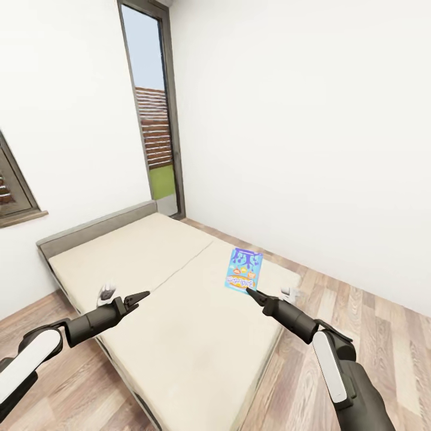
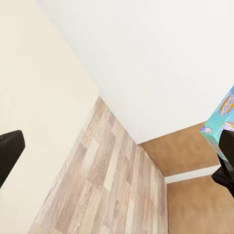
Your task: Put all the toys in the child's room - the three board games (two on the bed and one on the table), the two jigsaw puzzles on the table, and the tennis ball on the table - inside the toy box on the table in the child's room.
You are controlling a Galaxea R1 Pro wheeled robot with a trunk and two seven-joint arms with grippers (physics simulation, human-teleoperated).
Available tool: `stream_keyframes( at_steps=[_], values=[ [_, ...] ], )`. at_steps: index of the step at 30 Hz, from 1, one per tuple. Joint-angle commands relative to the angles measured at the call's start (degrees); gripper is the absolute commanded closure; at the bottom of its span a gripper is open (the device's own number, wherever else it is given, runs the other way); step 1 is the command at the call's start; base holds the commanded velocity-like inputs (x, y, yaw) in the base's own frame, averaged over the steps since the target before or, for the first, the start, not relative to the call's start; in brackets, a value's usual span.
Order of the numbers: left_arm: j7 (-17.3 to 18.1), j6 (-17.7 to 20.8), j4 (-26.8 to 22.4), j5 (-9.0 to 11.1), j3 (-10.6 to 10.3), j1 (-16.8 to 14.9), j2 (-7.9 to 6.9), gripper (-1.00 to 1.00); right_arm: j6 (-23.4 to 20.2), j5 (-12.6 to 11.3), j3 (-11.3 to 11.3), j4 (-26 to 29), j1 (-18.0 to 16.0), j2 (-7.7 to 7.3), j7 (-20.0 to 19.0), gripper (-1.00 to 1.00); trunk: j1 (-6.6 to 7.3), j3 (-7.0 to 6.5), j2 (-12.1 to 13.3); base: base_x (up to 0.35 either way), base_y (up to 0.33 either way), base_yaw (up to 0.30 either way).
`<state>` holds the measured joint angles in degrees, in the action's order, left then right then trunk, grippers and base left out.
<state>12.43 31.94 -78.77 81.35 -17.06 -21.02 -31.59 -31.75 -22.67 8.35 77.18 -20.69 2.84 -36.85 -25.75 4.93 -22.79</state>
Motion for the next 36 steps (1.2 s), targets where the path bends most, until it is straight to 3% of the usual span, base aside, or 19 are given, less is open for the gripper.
stream_keyframes(
  at_steps=[1,36],
  values=[
    [0.0,0.1,0.0,0.3,-0.1,-0.1,-0.05,-1.00,-0.4,-0.3,0.2,0.0,-0.1,0.06,-0.2,1.00,-0.04,0.13,-0.1,0.006,-0.012,0.043],
    [0.0,0.1,0.0,0.3,-0.2,-0.1,-0.05,-1.00,-0.4,-0.4,0.1,0.0,-0.1,0.06,-0.2,1.00,-0.04,0.00,-0.1,-0.005,-0.134,0.082]
  ],
)
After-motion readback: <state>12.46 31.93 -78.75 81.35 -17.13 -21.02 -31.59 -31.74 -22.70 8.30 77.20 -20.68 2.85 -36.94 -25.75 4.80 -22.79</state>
